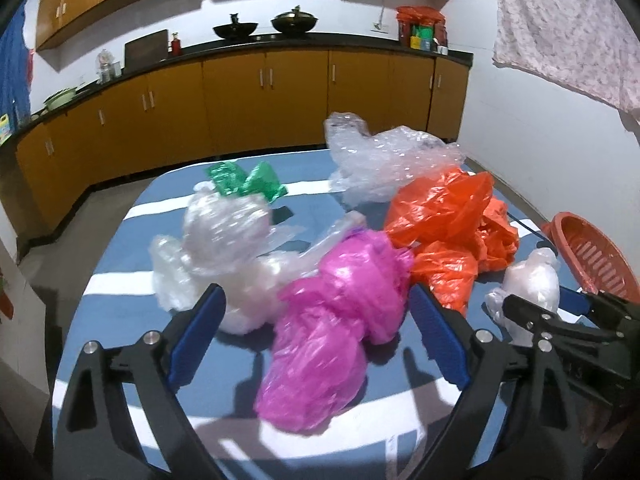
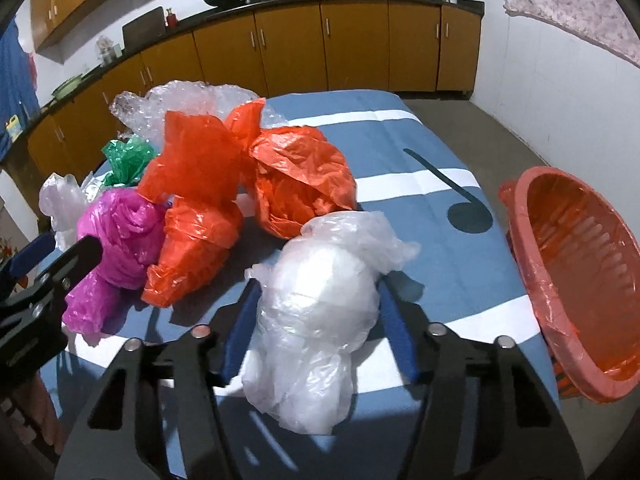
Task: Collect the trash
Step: 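Grasp the pink bag with the left tool while the right tool grasps a white bag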
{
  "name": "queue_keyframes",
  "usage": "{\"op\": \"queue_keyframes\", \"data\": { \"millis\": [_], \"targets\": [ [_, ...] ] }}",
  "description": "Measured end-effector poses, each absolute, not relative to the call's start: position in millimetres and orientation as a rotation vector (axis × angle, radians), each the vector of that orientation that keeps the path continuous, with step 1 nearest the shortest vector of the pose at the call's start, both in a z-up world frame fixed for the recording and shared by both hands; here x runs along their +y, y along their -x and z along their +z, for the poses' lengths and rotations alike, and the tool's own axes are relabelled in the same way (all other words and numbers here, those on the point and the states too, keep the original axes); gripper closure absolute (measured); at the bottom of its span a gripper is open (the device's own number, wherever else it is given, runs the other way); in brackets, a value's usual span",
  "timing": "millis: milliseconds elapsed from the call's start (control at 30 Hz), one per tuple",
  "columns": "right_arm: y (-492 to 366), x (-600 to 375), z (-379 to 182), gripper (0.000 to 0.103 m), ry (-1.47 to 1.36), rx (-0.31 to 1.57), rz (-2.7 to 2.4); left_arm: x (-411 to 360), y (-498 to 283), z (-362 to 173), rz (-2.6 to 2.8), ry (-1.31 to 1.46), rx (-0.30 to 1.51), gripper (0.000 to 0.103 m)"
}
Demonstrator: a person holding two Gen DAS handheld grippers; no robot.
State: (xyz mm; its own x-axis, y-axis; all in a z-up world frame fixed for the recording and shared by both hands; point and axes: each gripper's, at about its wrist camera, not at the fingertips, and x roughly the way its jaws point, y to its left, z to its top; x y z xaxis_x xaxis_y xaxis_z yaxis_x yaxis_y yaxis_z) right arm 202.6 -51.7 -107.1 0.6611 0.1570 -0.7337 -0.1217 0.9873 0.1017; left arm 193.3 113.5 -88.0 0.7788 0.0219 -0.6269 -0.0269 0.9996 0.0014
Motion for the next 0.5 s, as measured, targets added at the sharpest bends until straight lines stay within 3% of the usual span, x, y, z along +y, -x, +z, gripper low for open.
{"op": "queue_keyframes", "data": {
  "millis": [167,500],
  "targets": [
    [-198,-64,-106,0.05,-0.052,0.829,0.137,106,-210,-99,-0.017,0.012,0.74,0.027],
    [-197,-71,-110,0.05,-0.063,0.836,0.156,105,-222,-110,-0.058,0.049,0.788,0.04]
  ]
}}
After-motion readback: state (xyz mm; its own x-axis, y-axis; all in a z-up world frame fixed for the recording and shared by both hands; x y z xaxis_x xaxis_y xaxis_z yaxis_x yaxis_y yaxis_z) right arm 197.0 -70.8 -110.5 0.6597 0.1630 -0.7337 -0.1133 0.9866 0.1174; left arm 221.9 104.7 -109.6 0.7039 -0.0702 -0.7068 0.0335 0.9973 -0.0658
